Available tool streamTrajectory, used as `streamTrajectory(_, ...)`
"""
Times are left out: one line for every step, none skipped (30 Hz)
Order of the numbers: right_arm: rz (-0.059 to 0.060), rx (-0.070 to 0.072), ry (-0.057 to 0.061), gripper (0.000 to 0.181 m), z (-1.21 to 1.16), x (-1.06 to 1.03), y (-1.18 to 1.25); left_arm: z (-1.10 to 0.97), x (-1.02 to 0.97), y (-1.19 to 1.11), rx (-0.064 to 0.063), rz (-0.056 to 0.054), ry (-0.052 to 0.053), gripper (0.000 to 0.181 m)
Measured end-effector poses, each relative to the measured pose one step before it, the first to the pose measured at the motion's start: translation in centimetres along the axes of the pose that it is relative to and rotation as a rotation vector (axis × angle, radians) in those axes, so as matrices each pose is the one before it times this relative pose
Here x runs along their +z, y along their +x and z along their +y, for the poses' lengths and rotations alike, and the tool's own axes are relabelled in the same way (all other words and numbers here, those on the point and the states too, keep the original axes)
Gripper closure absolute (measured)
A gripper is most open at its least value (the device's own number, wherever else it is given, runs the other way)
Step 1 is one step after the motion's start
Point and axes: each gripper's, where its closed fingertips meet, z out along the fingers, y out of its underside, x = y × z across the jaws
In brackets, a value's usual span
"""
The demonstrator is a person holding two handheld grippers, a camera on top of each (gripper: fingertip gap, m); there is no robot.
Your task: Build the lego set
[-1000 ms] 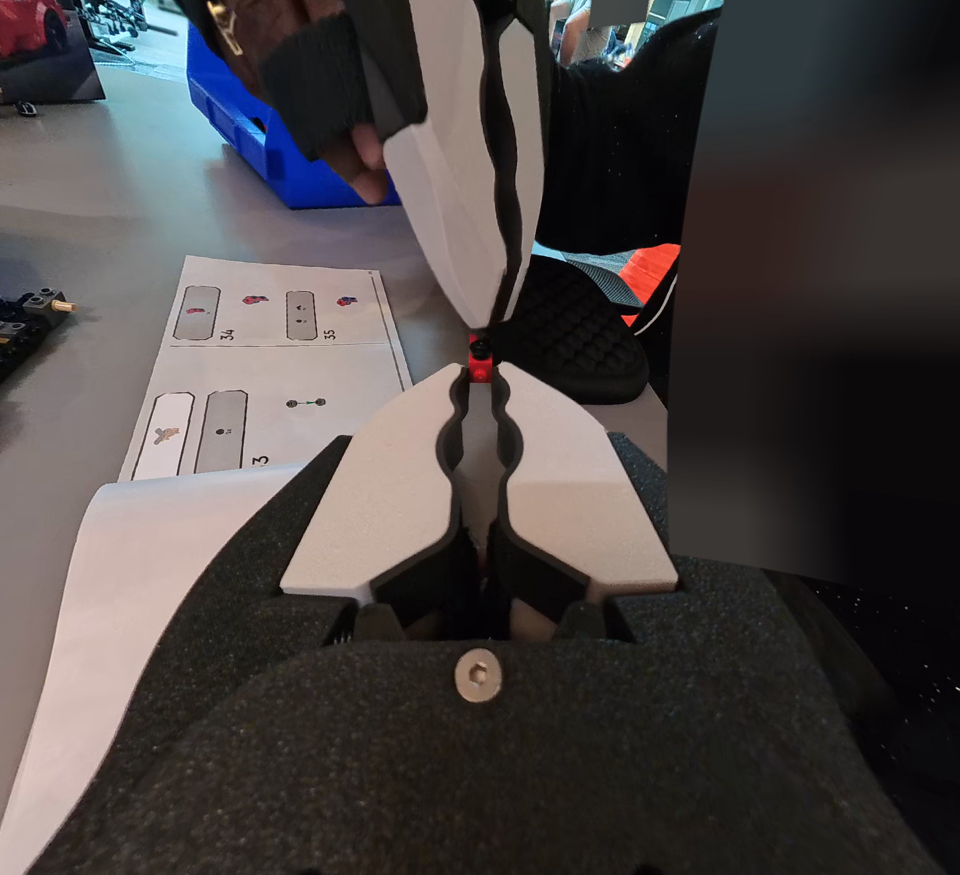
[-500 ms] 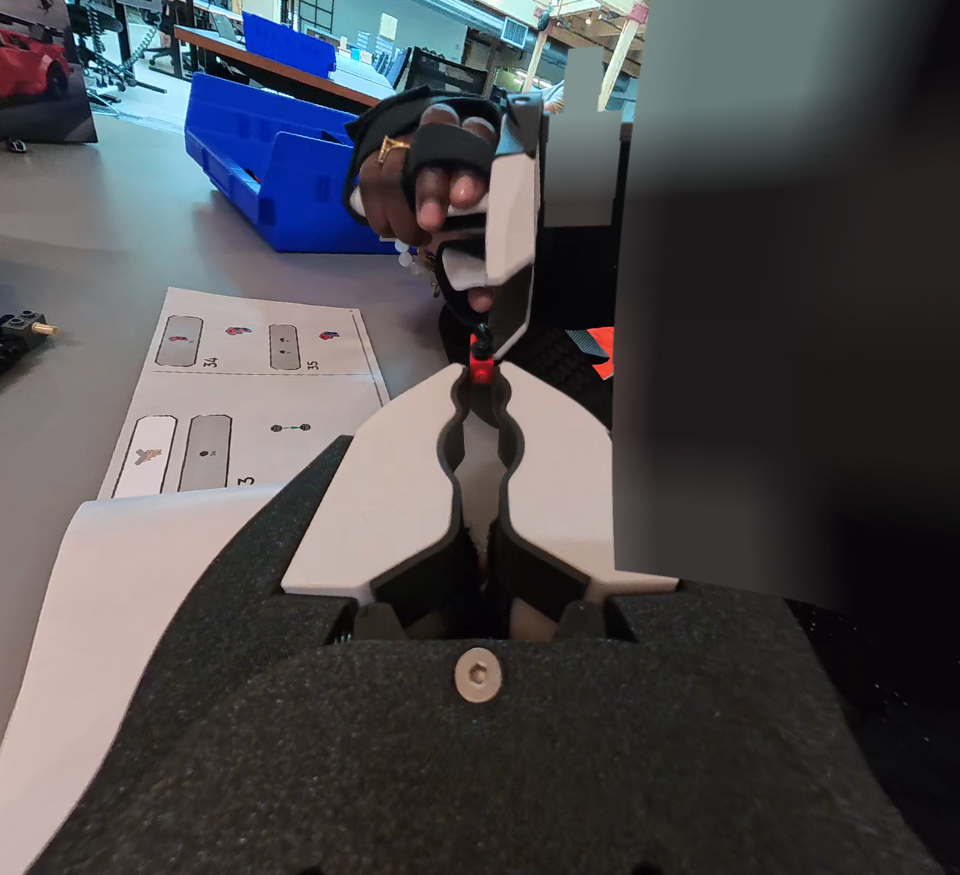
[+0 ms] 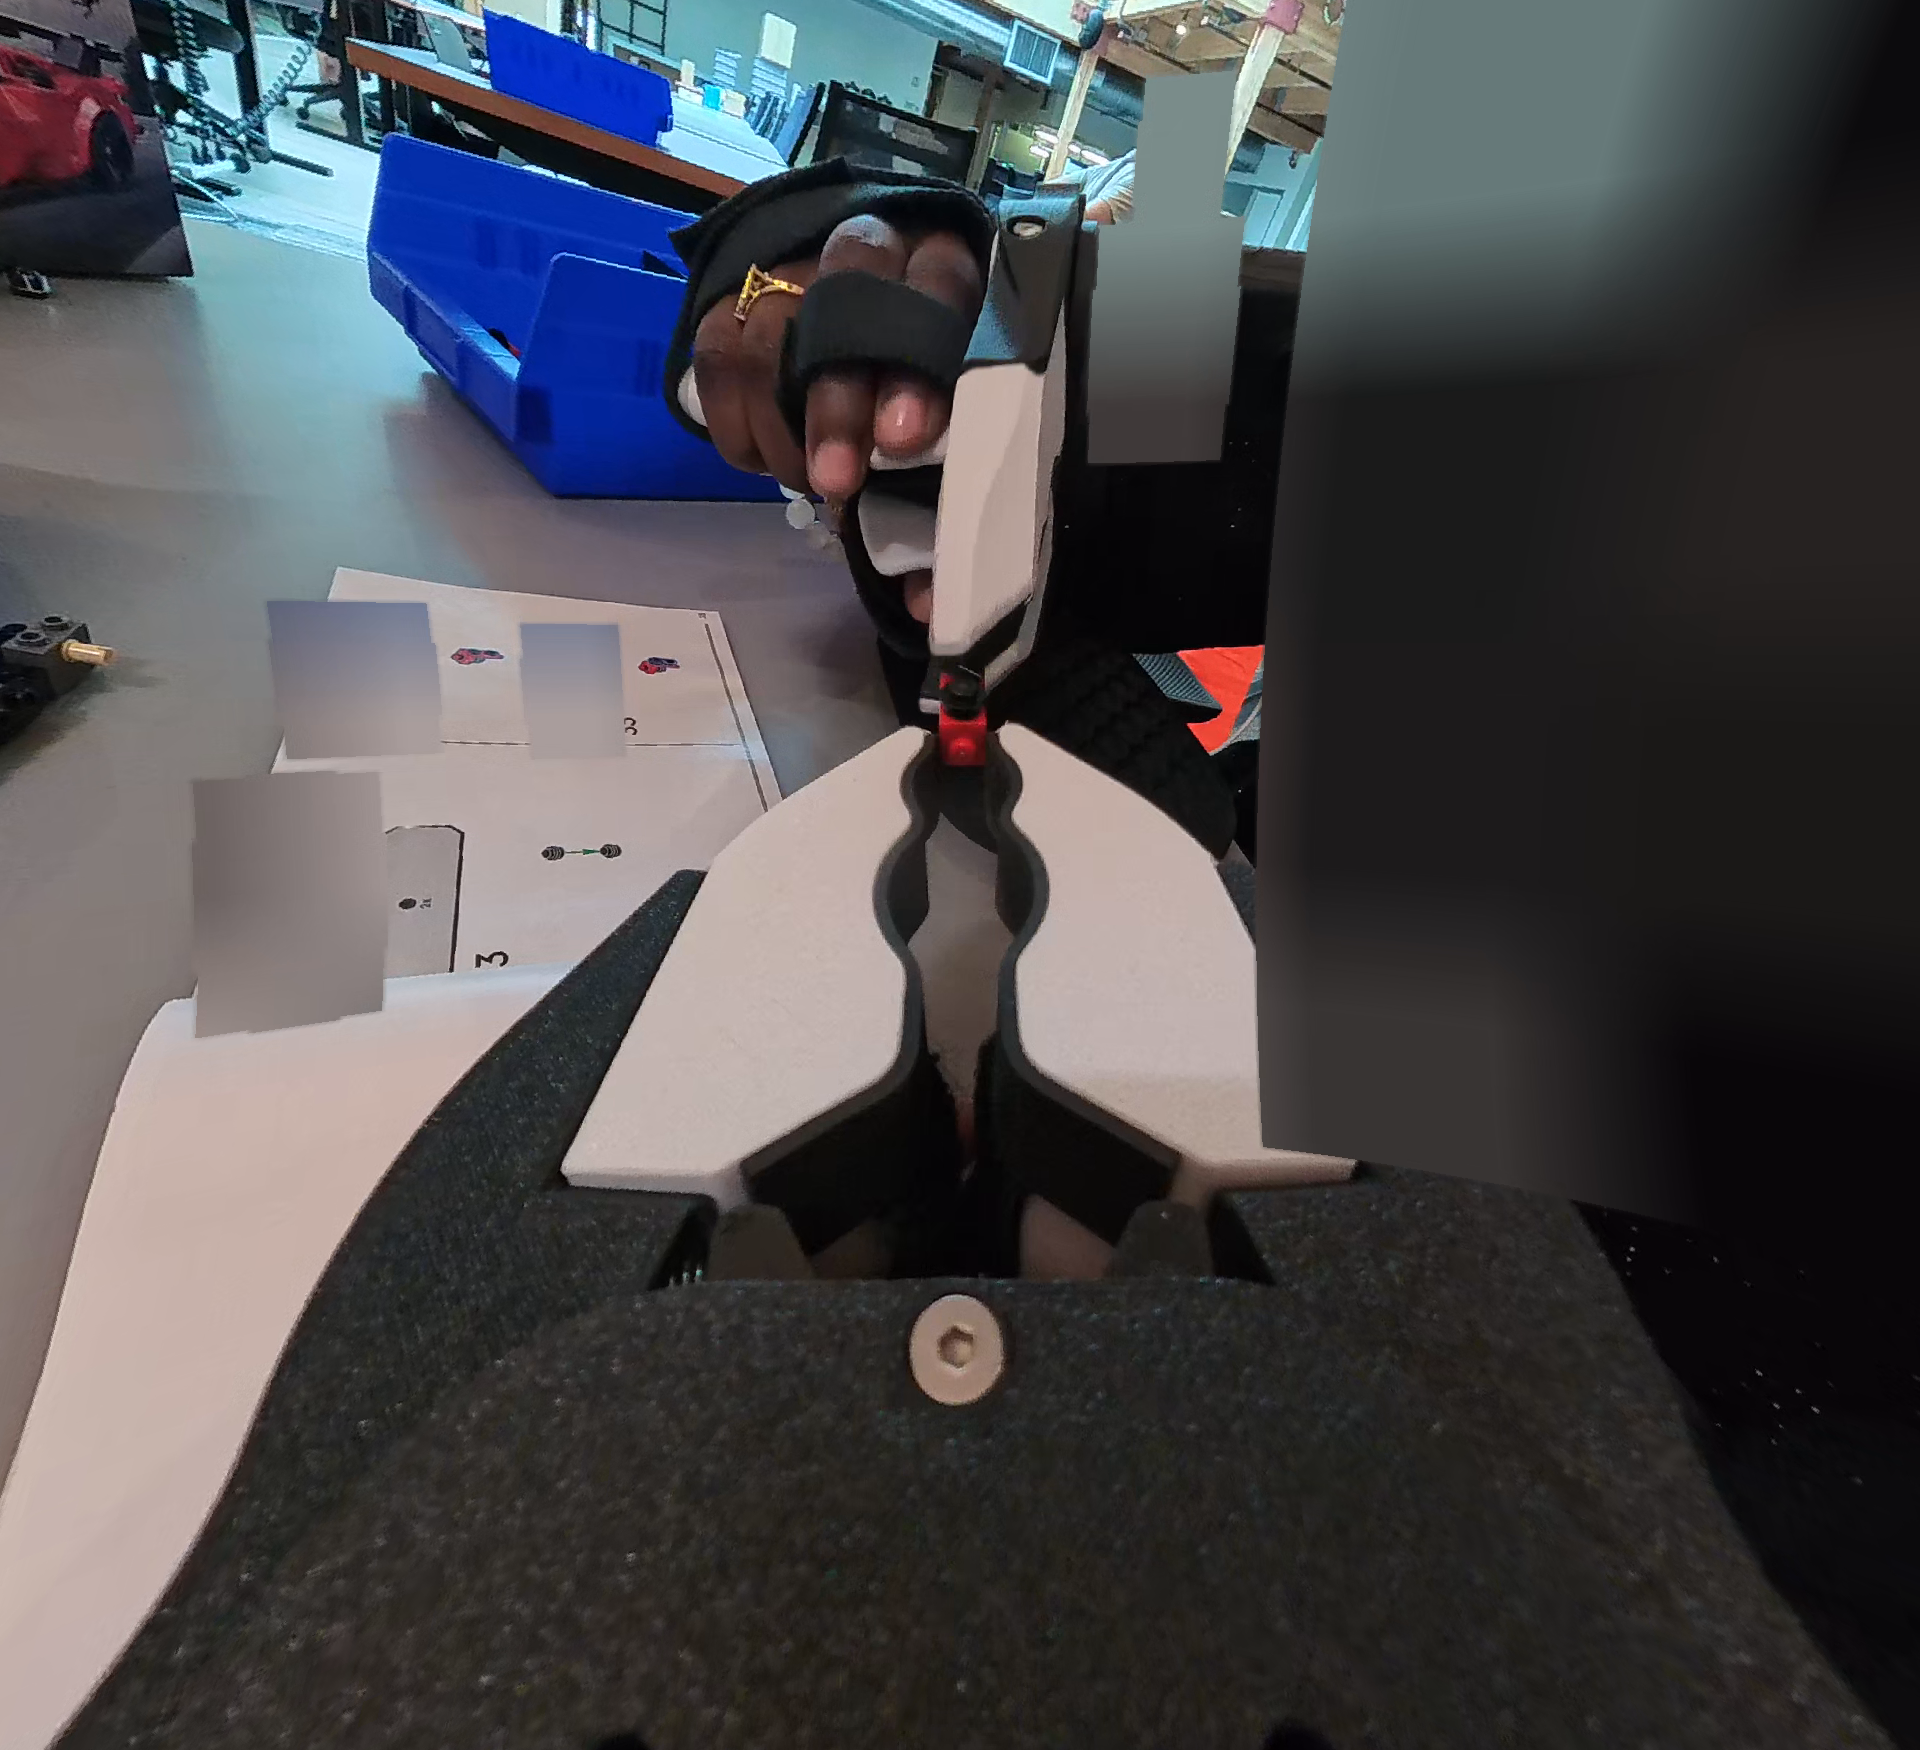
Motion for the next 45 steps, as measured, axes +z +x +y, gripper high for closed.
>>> streamTrajectory(-0.0008,0.0035,-0.001,0.174,0.017,0.001,0.001,0.008,0.003,-0.009,0.0004,-0.0014,-0.0003,0.174)
streamTrajectory(0.0001,0.0039,-0.0025,0.174,0.047,0.014,-0.003,-0.011,-0.004,-0.037,-0.0004,-0.0028,0.0008,0.174)
streamTrajectory(-0.0002,0.0012,-0.0027,0.174,0.046,0.004,-0.022,0.0,-0.01,-0.041,-0.0002,-0.003,-0.0001,0.174)
streamTrajectory(0.0013,-0.0036,-0.0013,0.175,0.006,-0.012,-0.005,-0.002,0.005,-0.031,0.0008,-0.0025,-0.0006,0.174)
streamTrajectory(-0.0003,-0.0027,-0.0052,0.175,0.057,0.009,-0.019,0.025,0.005,-0.055,0.0007,-0.0044,-0.0018,0.174)
streamTrajectory(-0.0024,-0.003,-0.007,0.175,0.093,0.012,-0.035,0.029,0.007,-0.081,0.0007,-0.007,-0.0028,0.174)
streamTrajectory(-0.0002,-0.0059,-0.0076,0.175,0.113,0.001,-0.005,0.008,0.003,-0.112,-0.0007,-0.0082,-0.0017,0.174)
streamTrajectory(-0.0002,-0.0062,-0.0099,0.175,0.123,0.016,-0.021,0.019,0.005,-0.123,-0.0028,-0.0082,-0.0016,0.174)
streamTrajectory(0.0024,-0.0104,-0.0097,0.175,0.12,0.014,-0.012,0.012,0.002,-0.126,-0.0038,-0.0079,-0.0013,0.174)
streamTrajectory(0.0028,-0.0149,-0.0144,0.175,0.178,0.025,-0.015,0.025,0.012,-0.164,-0.0046,-0.0107,-0.0019,0.174)
streamTrajectory(0.0029,-0.017,-0.0166,0.175,0.195,0.042,-0.033,0.042,0.013,-0.187,-0.0049,-0.013,-0.0031,0.174)
streamTrajectory(0.0016,-0.0169,-0.0156,0.175,0.175,0.033,-0.067,0.054,0.028,-0.175,-0.0044,-0.013,-0.0046,0.174)
streamTrajectory(0.0023,-0.0103,-0.0187,0.175,0.208,0.052,-0.04,0.048,0.031,-0.206,-0.0054,-0.0149,-0.0038,0.174)
streamTrajectory(0.0024,-0.0082,-0.0185,0.175,0.22,0.05,-0.051,0.049,0.028,-0.195,-0.0071,-0.0144,-0.0032,0.174)
streamTrajectory(0.0023,-0.0121,-0.0153,0.174,0.168,0.04,-0.089,0.072,0.043,-0.188,-0.0088,-0.0124,-0.0053,0.174)
streamTrajectory(0.0014,-0.0161,-0.0187,0.175,0.195,0.046,-0.105,0.09,0.06,-0.172,-0.0086,-0.0123,-0.0066,0.174)
streamTrajectory(0.0026,-0.0148,-0.0139,0.175,0.128,0.023,-0.083,0.076,0.048,-0.144,-0.007,-0.0079,-0.0051,0.174)
streamTrajectory(0.0041,-0.0105,-0.0082,0.175,0.067,0.0,-0.027,0.025,0.007,-0.082,-0.0096,-0.001,-0.0019,0.174)
streamTrajectory(0.0023,-0.0071,-0.0083,0.175,0.106,0.034,-0.029,0.018,0.005,-0.101,-0.0137,0.0001,-0.0007,0.174)
streamTrajectory(0.0,-0.0088,-0.0133,0.175,0.146,0.059,-0.073,0.038,0.013,-0.136,-0.0159,-0.0027,-0.0022,0.174)
streamTrajectory(0.003,-0.0158,-0.0131,0.175,0.116,0.068,-0.077,0.059,0.013,-0.135,-0.0158,-0.0033,-0.0031,0.174)
streamTrajectory(0.0026,-0.0207,-0.0143,0.175,0.107,0.057,-0.079,0.058,0.001,-0.138,-0.0153,-0.0048,-0.0033,0.174)
streamTrajectory(0.0004,-0.0139,-0.0195,0.174,0.157,0.089,-0.074,0.05,0.012,-0.18,-0.0125,-0.0087,-0.0028,0.174)
streamTrajectory(0.0004,-0.0085,-0.0151,0.175,0.123,0.07,-0.052,0.026,0.005,-0.16,-0.0085,-0.0086,-0.0018,0.174)
streamTrajectory(-0.0012,-0.0054,-0.0104,0.175,0.086,0.039,-0.05,0.012,0.013,-0.121,-0.0067,-0.0059,-0.0011,0.174)
streamTrajectory(-0.0036,-0.0028,-0.0071,0.175,0.072,0.039,-0.054,0.018,0.01,-0.11,-0.006,-0.0047,-0.0016,0.174)
streamTrajectory(-0.0056,-0.0033,-0.0074,0.175,0.086,0.04,-0.085,0.041,0.026,-0.129,-0.0072,-0.0062,-0.0033,0.174)
streamTrajectory(-0.005,-0.0143,-0.0124,0.175,0.138,0.055,-0.139,0.079,0.047,-0.16,-0.0097,-0.0079,-0.0061,0.174)
streamTrajectory(-0.0022,-0.0282,-0.02,0.174,0.146,0.081,-0.14,0.086,0.069,-0.21,-0.0122,-0.0097,-0.0072,0.174)
streamTrajectory(-0.0019,-0.0332,-0.0226,0.174,0.121,0.092,-0.137,0.084,0.047,-0.208,-0.0137,-0.0094,-0.0065,0.174)
streamTrajectory(0.0007,-0.0245,-0.02,0.174,0.12,0.085,-0.078,0.041,0.026,-0.188,-0.0119,-0.0088,-0.0024,0.174)
streamTrajectory(0.0005,-0.0044,-0.017,0.175,0.128,0.12,-0.058,-0.007,0.0,-0.185,-0.0096,-0.0106,0.0013,0.174)
streamTrajectory(0.001,0.0011,-0.0104,0.175,0.101,0.095,-0.046,-0.023,-0.016,-0.158,-0.0059,-0.0107,0.0025,0.174)
streamTrajectory(0.0009,0.0048,-0.0062,0.175,0.068,0.059,-0.023,-0.015,-0.018,-0.112,-0.001,-0.0099,0.0022,0.174)
streamTrajectory(0.0016,0.0098,-0.0045,0.175,0.07,0.056,-0.026,-0.032,-0.017,-0.097,0.0015,-0.0103,0.0024,0.174)
streamTrajectory(0.0041,0.0014,-0.0022,0.175,0.023,0.034,-0.057,0.006,-0.009,-0.077,-0.0007,-0.0073,0.0004,0.174)
streamTrajectory(-0.0009,-0.0035,-0.0018,0.175,0.04,0.052,-0.169,0.09,0.046,-0.103,-0.0062,-0.0055,-0.0066,0.174)
streamTrajectory(-0.0021,-0.0039,-0.0027,0.175,0.062,0.068,-0.251,0.14,0.093,-0.128,-0.0075,-0.0062,-0.0116,0.174)
streamTrajectory(0.0065,-0.0181,0.0049,0.175,0.006,-0.014,-0.166,0.132,0.083,-0.068,-0.005,-0.003,-0.0112,0.174)
streamTrajectory(0.0075,-0.014,0.0091,0.175,-0.032,-0.078,-0.076,0.108,0.077,0.01,-0.0016,0.0012,-0.0087,0.174)
streamTrajectory(0.0089,0.0131,0.0147,0.175,-0.056,-0.137,0.063,0.026,0.038,0.084,0.003,0.0045,-0.0021,0.174)
streamTrajectory(0.0043,0.0338,0.0226,0.175,-0.08,-0.165,0.11,0.01,0.019,0.174,0.0072,0.0092,-0.0003,0.173)
streamTrajectory(0.0109,0.0352,0.0244,0.175,-0.151,-0.221,0.235,-0.105,-0.03,0.264,0.0086,0.016,0.0079,0.173)
streamTrajectory(0.0181,0.0279,0.0137,0.175,-0.131,-0.157,0.314,-0.208,-0.094,0.268,0.005,0.0186,0.0179,0.172)
streamTrajectory(0.0157,0.0198,0.007,0.175,-0.151,-0.083,0.272,-0.184,-0.111,0.295,0.0016,0.0206,0.0165,0.171)
